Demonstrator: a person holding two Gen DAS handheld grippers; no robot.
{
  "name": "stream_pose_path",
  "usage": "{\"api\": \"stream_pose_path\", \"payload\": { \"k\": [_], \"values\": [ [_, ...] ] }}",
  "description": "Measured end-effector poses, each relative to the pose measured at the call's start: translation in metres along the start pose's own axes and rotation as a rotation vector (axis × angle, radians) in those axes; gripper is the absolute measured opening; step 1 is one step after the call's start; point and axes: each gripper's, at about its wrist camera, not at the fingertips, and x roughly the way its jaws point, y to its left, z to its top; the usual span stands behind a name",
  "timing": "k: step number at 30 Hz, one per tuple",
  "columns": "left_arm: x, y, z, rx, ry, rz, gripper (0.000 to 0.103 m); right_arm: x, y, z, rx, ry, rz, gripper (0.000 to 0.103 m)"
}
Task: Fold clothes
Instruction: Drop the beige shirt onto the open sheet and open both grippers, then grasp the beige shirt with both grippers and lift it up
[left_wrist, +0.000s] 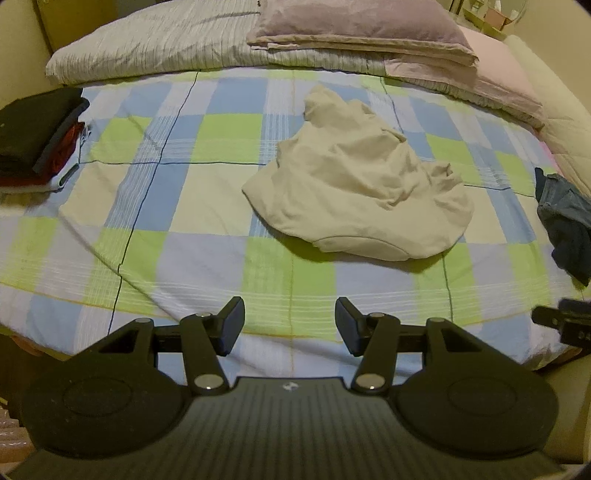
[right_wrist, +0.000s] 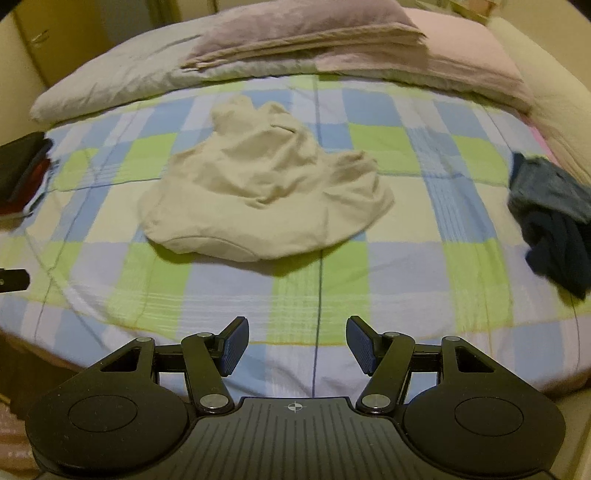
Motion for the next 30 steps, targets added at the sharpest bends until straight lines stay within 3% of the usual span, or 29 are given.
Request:
{"api": "stream_pose_path", "payload": {
  "k": [14,23,30],
  "values": [
    [0.028,0.017,0.018,-0.004,-0.03,-0.032,0.05,0.019,-0.011,0.008,0.055,-0.007,-0.059,0.062],
    [0.049,0.015,0.032,-0.023,-0.076,0.025,0.05,0.041,-0.022,0.033,-0.069,-0.024,-0.059,0.062],
    [0.09,0.006,0.036,0.094,-0.149,0.107,0.05,0.081,-0.051,0.054,-0.159,-0.072,-0.042,0.062]
  ]
}}
